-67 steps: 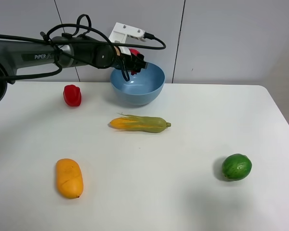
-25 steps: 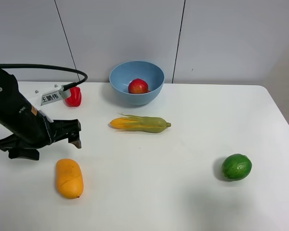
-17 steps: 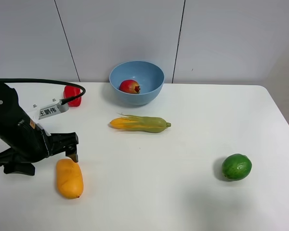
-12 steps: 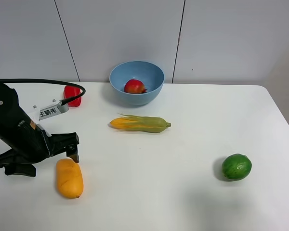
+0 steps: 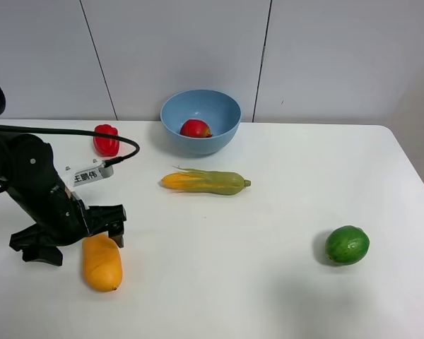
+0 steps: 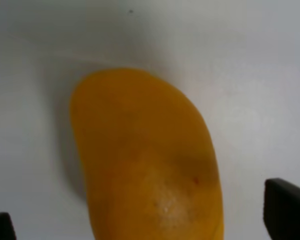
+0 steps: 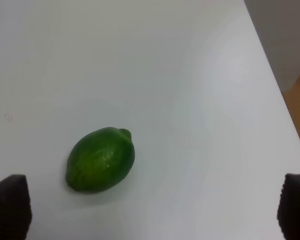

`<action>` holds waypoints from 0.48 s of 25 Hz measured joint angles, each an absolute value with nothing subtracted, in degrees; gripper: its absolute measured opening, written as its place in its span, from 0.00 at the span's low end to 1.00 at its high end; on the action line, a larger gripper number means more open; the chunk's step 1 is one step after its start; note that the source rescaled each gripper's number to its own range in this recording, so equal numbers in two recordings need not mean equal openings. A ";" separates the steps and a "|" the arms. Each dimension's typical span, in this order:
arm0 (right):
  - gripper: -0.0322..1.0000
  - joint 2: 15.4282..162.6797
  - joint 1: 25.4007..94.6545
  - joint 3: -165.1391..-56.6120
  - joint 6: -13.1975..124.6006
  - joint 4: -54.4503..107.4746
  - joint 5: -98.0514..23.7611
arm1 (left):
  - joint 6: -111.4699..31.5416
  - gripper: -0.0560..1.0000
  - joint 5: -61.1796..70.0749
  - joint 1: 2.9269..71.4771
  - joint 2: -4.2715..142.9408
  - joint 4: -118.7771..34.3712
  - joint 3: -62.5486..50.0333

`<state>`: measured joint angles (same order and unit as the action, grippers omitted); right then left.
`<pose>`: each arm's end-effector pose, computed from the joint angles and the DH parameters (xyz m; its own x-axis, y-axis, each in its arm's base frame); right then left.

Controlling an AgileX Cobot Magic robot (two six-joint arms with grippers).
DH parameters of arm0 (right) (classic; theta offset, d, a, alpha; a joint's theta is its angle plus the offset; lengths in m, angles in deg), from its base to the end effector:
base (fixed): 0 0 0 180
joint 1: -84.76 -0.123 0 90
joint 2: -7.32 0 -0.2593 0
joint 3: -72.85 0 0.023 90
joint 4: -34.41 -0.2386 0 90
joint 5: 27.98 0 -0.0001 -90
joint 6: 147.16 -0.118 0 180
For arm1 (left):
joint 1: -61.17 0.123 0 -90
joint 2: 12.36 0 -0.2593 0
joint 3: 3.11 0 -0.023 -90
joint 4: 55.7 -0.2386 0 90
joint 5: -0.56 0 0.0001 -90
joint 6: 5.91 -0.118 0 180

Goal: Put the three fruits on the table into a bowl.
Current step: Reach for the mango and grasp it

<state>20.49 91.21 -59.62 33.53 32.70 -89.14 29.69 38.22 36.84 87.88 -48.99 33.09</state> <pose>0.0446 -0.0019 0.2566 -0.5241 0.0616 -0.8494 0.0915 0.9957 0.0158 0.2148 -0.1064 0.1041 -0.9583 -0.2837 -0.0337 -0.2777 0.9527 -0.1231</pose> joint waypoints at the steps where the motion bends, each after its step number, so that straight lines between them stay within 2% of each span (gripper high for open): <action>1: 0.99 20.49 91.21 -59.62 33.53 32.70 -89.14 | 29.60 0.98 37.85 36.42 88.30 -48.74 33.09; 12: 0.99 20.49 91.21 -59.62 33.53 32.70 -89.14 | 28.80 0.98 36.72 35.99 94.71 -47.75 33.13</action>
<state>20.49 91.21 -59.62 33.53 32.70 -89.14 28.80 36.72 35.99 94.71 -47.75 33.13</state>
